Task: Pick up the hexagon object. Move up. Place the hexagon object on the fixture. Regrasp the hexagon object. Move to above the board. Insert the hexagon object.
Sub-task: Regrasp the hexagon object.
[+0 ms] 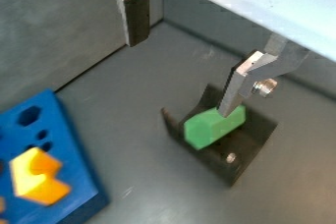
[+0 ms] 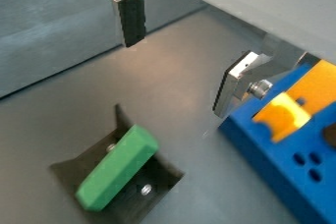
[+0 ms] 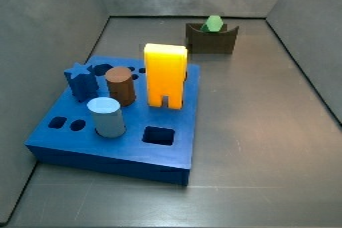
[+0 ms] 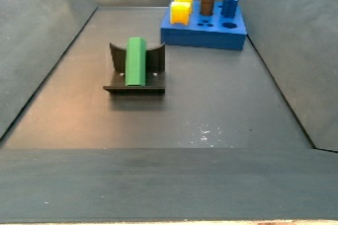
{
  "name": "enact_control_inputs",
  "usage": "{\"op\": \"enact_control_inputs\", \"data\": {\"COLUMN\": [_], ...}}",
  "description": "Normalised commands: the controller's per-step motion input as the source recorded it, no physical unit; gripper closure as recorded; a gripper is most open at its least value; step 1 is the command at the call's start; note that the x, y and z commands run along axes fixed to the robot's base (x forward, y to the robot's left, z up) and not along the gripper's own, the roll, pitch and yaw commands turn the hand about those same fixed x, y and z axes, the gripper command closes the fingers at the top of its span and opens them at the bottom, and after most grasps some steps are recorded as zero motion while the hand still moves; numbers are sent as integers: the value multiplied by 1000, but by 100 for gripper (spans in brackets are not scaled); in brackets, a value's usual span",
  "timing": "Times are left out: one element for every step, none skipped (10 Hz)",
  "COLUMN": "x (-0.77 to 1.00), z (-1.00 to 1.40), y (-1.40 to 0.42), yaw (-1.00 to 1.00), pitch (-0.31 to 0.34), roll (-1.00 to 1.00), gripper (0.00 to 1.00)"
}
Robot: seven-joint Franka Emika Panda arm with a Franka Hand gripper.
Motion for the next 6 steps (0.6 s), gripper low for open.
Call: {"op": "enact_control_inputs", "data": {"x": [-28, -28, -28, -21, -13, 5], "z": [4, 2, 3, 15, 17, -3], "y": [-21, -18, -19, -16, -19, -21], "yaw": [37, 39, 40, 40, 41, 42], "pitch": [-17, -20, -21, -18, -13, -9], "roll": [1000, 1000, 1000, 1000, 1000, 1000], "gripper": [0, 0, 0, 0, 0, 0]}}
